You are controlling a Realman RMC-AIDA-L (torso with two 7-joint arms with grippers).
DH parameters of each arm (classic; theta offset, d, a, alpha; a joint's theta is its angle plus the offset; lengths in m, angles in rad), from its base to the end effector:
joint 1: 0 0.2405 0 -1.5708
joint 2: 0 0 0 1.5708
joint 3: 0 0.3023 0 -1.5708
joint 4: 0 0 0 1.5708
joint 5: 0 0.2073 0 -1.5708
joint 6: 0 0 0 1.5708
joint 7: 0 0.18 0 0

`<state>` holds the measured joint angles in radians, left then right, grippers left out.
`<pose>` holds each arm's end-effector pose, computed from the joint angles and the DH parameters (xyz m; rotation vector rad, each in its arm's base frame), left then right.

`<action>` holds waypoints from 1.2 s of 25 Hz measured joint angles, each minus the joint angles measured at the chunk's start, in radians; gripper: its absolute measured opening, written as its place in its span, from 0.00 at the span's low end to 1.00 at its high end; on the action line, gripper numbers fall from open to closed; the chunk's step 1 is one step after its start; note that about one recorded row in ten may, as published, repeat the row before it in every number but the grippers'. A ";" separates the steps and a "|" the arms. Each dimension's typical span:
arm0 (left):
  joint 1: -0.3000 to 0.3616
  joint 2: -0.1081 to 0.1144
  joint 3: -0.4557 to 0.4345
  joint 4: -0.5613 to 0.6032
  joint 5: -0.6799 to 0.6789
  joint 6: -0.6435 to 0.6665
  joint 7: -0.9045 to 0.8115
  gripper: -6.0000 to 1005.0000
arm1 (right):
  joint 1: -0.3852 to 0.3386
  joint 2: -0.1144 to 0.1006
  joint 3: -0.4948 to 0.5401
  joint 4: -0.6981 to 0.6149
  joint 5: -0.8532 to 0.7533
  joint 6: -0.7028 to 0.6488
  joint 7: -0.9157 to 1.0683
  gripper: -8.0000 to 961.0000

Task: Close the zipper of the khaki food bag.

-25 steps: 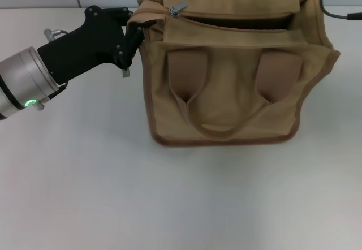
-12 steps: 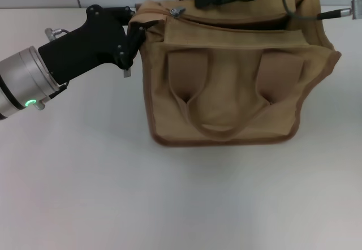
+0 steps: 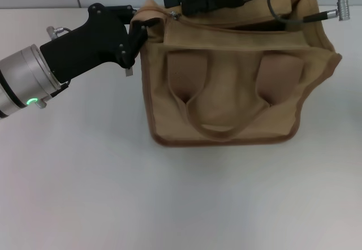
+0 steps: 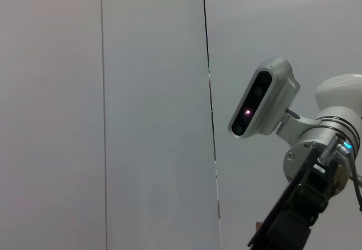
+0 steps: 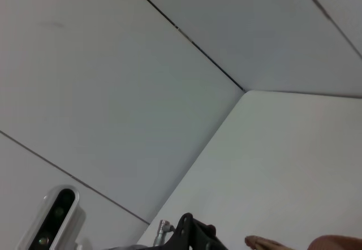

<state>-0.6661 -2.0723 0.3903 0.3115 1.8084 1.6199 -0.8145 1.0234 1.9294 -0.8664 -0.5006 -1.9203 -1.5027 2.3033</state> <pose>-0.2250 0.3923 -0.0435 -2.3815 -0.1385 -1.1391 0.1114 0.4680 -0.0328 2.6893 -1.3389 -0.6463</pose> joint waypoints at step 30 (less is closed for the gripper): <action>0.001 0.000 -0.005 0.000 0.000 0.015 0.011 0.02 | -0.048 0.016 0.009 0.002 0.091 -0.033 -0.004 0.86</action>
<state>-0.6648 -2.0724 0.3853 0.3114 1.8086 1.6352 -0.8037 0.9754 1.9454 -0.8575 -0.4985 -1.8295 -1.5362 2.2994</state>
